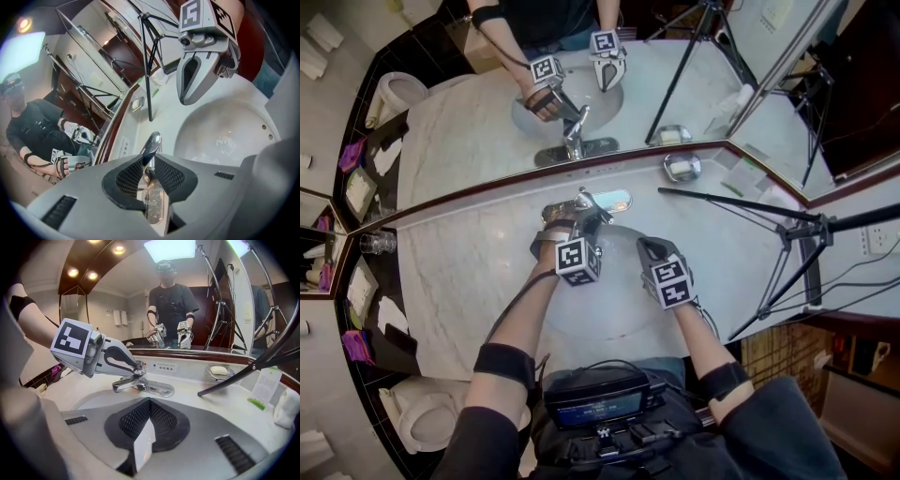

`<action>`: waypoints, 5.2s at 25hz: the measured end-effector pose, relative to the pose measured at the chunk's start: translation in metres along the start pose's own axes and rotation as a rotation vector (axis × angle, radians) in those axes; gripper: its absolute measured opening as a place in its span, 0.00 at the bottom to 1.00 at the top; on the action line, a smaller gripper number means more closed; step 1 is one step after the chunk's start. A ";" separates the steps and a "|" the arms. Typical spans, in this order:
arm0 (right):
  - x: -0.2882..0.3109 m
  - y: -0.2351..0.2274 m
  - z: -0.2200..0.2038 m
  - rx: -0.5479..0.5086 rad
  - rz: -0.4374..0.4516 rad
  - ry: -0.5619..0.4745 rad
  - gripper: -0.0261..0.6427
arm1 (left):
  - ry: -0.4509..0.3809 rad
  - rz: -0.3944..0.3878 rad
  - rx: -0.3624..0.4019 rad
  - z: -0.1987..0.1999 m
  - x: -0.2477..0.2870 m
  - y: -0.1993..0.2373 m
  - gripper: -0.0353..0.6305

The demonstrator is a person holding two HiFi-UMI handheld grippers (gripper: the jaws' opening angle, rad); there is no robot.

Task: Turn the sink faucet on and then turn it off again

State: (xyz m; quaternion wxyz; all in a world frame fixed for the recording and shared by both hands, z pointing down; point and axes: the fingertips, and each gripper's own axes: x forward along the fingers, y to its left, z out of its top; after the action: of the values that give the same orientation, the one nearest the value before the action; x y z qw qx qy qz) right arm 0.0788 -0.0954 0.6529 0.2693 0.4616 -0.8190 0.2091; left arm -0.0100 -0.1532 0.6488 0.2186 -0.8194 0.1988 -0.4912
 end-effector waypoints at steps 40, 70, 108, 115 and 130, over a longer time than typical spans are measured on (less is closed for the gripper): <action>-0.021 0.012 0.043 0.011 0.061 -0.098 0.07 | -0.286 0.308 -1.211 -0.113 -0.187 -0.009 0.05; -0.013 0.004 0.035 0.035 0.036 -0.063 0.07 | -0.077 0.177 -0.246 -0.021 -0.068 0.022 0.46; -0.006 -0.032 0.007 0.092 -0.011 -0.044 0.07 | -0.040 0.123 -0.104 0.007 0.017 0.031 0.38; -0.003 -0.029 0.009 0.092 -0.003 -0.038 0.07 | -0.054 0.119 -0.153 0.004 0.016 0.032 0.37; 0.001 -0.027 0.012 0.096 0.007 -0.039 0.07 | -0.089 0.127 -0.341 0.001 0.010 0.044 0.37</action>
State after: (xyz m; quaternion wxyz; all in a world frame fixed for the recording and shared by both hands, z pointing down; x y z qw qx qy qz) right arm 0.0985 -0.1166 0.6467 0.2302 0.4751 -0.8146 0.2401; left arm -0.0096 -0.1946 0.6309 0.1158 -0.8513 0.3208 -0.3987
